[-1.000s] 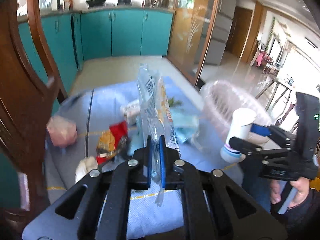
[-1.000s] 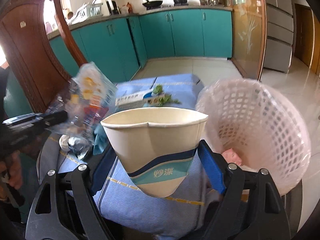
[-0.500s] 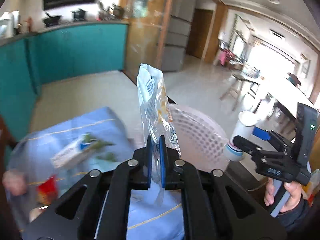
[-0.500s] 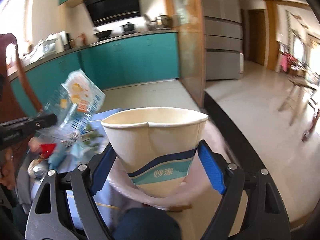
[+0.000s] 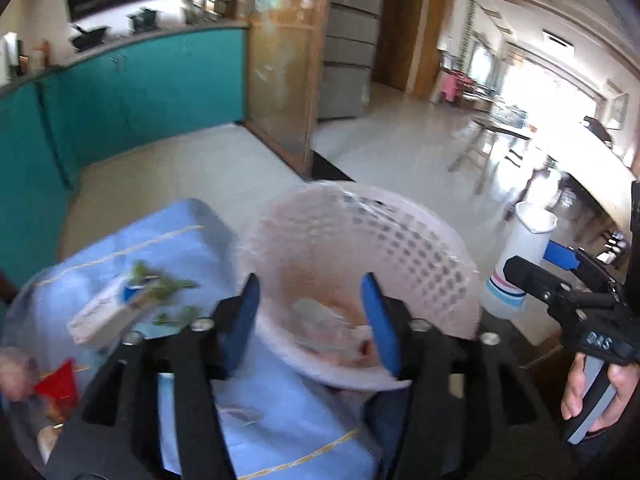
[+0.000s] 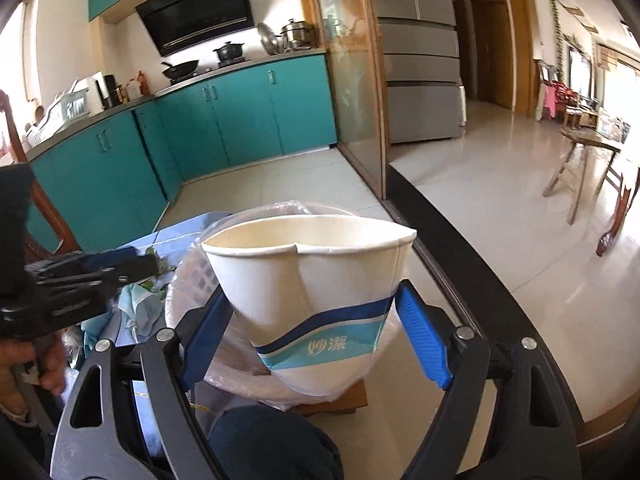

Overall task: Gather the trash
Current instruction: 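Drop the clear bag into the basket with the left tool while the right tool drops the cup in, then grasp the blue face mask with the right tool while the left tool grasps a clear bag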

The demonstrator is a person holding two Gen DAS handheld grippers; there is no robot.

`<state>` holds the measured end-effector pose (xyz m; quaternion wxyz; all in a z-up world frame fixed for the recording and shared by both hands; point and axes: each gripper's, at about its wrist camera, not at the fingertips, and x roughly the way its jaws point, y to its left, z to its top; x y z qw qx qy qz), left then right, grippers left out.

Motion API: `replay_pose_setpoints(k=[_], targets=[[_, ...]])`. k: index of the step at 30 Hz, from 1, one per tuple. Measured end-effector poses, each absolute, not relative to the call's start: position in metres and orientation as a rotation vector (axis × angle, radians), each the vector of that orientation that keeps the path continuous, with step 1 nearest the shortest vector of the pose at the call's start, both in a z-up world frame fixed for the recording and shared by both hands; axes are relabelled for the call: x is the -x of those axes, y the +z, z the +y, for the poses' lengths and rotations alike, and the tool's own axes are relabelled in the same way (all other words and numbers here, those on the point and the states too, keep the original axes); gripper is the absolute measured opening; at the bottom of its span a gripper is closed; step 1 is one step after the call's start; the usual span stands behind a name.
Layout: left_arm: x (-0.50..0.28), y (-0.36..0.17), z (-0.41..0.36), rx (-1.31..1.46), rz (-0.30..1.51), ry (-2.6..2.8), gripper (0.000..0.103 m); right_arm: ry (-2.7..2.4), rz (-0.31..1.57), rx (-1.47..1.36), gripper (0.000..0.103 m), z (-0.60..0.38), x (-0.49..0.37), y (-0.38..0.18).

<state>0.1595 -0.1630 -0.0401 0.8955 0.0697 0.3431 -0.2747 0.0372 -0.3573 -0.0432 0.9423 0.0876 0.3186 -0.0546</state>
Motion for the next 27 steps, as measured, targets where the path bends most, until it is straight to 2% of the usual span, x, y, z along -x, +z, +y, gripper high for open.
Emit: replay_pose_setpoints(k=[5,9,11,14,16,20,22,27], targets=[[-0.143,-0.032,-0.106,-0.18,0.664,-0.355,0.061,-0.091,0.697,-0.156,0.081,-0.342,-0.068,-0.05],[-0.131,-0.042,-0.049,-0.18,0.695,-0.206,0.061,-0.131,0.833,-0.129,0.082,-0.331,-0.101,-0.07],[-0.127,-0.05,-0.018,-0.166,0.733,-0.129,0.061,-0.138,0.867,-0.123,0.087,-0.327,-0.108,-0.077],[-0.127,-0.061,0.023,-0.109,0.797,-0.041,0.061,-0.101,0.831,-0.093,0.093,-0.309,-0.108,-0.073],[-0.128,-0.07,0.044,-0.073,0.834,-0.003,0.061,-0.075,0.8,-0.048,0.094,-0.292,-0.107,-0.068],[-0.122,-0.072,0.063,-0.062,0.837,0.04,0.061,0.085,0.747,-0.029,0.094,-0.25,-0.108,-0.058],[-0.115,-0.077,0.068,-0.067,0.844,0.055,0.057,0.201,0.763,-0.013,0.094,-0.219,-0.112,-0.06],[-0.114,-0.086,0.069,-0.027,0.88,0.006,0.054,0.306,0.815,0.104,0.094,-0.146,-0.148,-0.091]])
